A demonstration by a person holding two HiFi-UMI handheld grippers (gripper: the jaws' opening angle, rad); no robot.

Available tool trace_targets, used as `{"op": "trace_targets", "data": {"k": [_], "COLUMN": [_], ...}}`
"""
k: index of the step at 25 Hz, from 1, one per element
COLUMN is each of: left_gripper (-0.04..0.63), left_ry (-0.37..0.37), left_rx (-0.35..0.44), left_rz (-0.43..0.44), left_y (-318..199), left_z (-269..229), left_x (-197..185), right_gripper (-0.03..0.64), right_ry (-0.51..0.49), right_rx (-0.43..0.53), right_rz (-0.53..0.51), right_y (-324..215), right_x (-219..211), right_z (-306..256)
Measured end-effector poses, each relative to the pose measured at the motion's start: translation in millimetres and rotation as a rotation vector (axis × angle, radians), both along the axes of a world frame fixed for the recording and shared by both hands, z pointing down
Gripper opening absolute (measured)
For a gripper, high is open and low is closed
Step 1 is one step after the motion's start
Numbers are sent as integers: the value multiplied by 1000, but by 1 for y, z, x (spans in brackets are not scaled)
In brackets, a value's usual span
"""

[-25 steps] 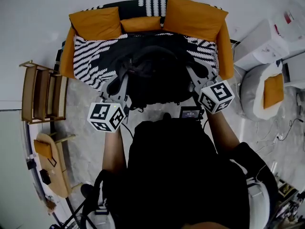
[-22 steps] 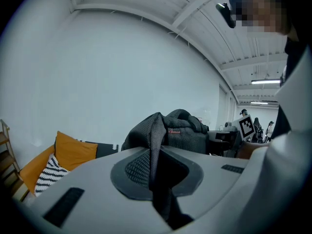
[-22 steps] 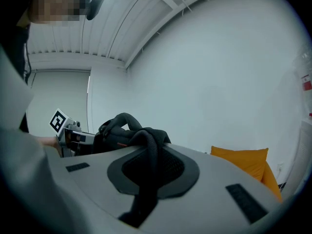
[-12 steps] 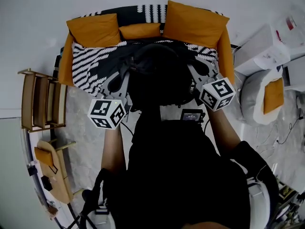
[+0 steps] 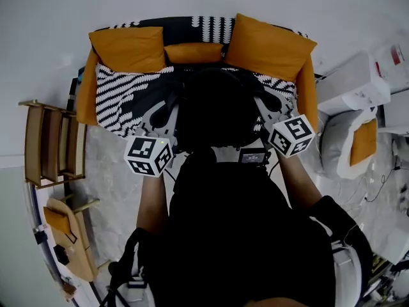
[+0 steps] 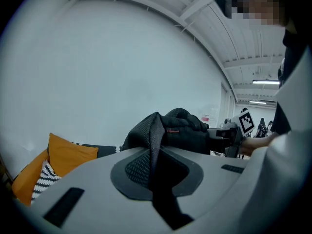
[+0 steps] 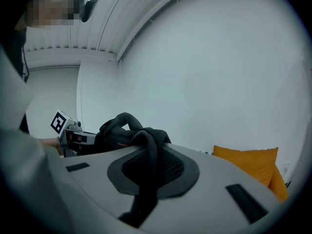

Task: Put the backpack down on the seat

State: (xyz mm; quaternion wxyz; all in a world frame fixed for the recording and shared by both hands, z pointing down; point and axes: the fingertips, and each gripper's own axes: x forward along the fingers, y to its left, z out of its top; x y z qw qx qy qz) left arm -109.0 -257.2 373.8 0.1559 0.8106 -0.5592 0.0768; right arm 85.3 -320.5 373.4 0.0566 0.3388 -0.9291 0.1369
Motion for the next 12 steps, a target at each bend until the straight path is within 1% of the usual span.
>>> {"op": "trace_targets", "data": {"k": [6,12], "left_gripper": [38,38], "left_ry": [-10,-9], "left_rx": [18,27], "left_rz": [24,45], "left_y": [-43,-90], "left_z": [-2,-2], "left_x": [-31,-63], "right_gripper": [44,44], "right_ry": [-10,13], "right_rx": [-32,-36], "right_rz": [8,21], "right_y": [-41,-80], "right_x": [-31,-62], "right_z": [2,2]}}
